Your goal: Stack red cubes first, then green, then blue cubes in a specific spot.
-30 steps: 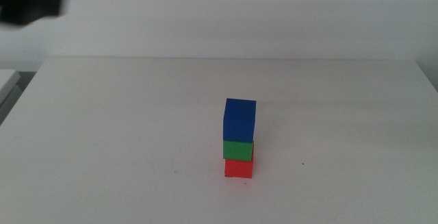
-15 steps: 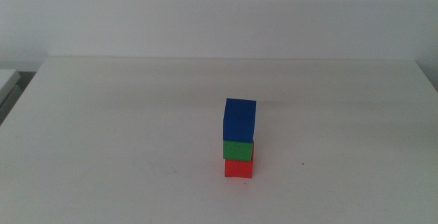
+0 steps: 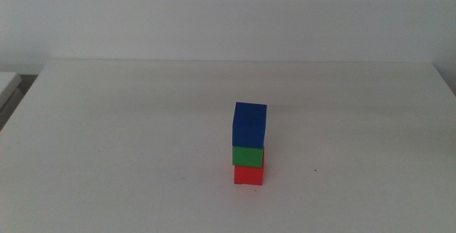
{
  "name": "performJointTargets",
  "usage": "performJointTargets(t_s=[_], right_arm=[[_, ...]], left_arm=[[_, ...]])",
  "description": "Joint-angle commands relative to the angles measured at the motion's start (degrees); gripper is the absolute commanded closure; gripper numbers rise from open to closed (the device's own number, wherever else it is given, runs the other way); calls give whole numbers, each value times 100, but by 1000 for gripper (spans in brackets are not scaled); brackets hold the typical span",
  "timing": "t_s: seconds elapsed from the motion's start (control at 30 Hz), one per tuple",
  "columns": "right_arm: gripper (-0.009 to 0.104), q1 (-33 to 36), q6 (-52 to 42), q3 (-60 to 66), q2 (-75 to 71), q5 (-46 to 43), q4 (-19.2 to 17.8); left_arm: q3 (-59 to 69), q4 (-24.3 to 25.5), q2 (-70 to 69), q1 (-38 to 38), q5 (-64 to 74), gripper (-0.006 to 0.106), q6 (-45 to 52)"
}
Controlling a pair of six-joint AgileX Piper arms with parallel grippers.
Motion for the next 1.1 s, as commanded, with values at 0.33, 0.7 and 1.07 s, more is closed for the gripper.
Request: performJointTargets(t_s=[0.33,0.7,1.07], right_arm=[[6,-370,-13,1459,-182,-2256,-580],[6,-3207,-13,3430,-341,-4031,1247],[6,-5027,-13,5335,-2087,-4260,984]], left_arm=[[1872,324,-1005,5,-2322,7,26],[3982,510,-2304,5,-2934,7,26],[4911,447,-3436,5,-3446,7,26]])
